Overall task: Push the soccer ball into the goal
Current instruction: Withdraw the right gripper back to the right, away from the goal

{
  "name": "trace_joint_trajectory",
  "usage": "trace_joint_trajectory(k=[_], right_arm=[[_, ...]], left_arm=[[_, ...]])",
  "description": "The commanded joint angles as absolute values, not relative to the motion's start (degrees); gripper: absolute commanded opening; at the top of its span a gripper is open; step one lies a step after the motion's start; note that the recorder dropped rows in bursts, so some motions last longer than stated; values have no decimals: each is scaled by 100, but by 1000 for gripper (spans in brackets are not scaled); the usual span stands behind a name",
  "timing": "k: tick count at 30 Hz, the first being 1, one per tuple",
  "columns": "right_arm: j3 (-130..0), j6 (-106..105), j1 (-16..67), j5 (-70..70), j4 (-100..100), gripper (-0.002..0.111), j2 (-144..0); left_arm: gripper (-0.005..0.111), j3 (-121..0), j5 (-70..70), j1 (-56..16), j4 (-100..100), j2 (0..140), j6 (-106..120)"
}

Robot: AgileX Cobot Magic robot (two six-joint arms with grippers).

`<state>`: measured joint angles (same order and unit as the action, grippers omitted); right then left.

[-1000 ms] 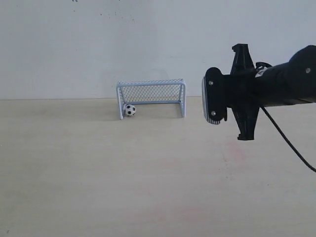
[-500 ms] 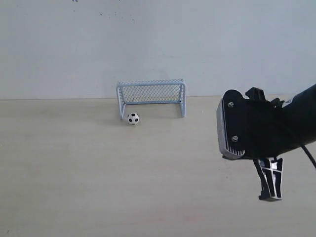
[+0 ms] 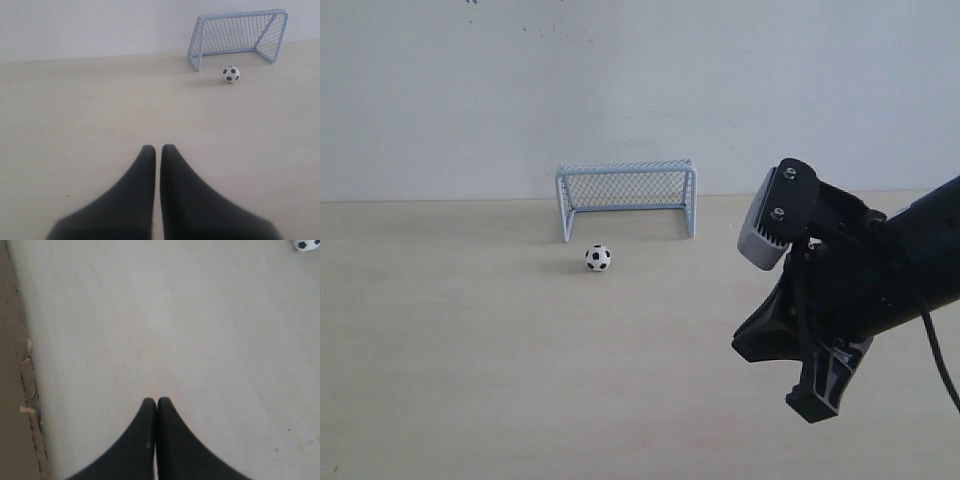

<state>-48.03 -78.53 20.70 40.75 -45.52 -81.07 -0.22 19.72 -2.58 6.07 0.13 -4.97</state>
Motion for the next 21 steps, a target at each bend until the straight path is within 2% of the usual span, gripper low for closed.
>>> trace_joint_trajectory(k=[1,16,21], right_arm=[[-4809,-7786,2051,4126,-4592,0,-8052],[-4809,-7259,2051,4030,-4592,0,-8052],[-4783,-7092,2051,4014,-4592,0,-7658]], left_arm=[[4,0,1951,-242,606,0,-497],[4,0,1951,-242,606,0,-497],[4,0,1951,-242,606,0,-497]])
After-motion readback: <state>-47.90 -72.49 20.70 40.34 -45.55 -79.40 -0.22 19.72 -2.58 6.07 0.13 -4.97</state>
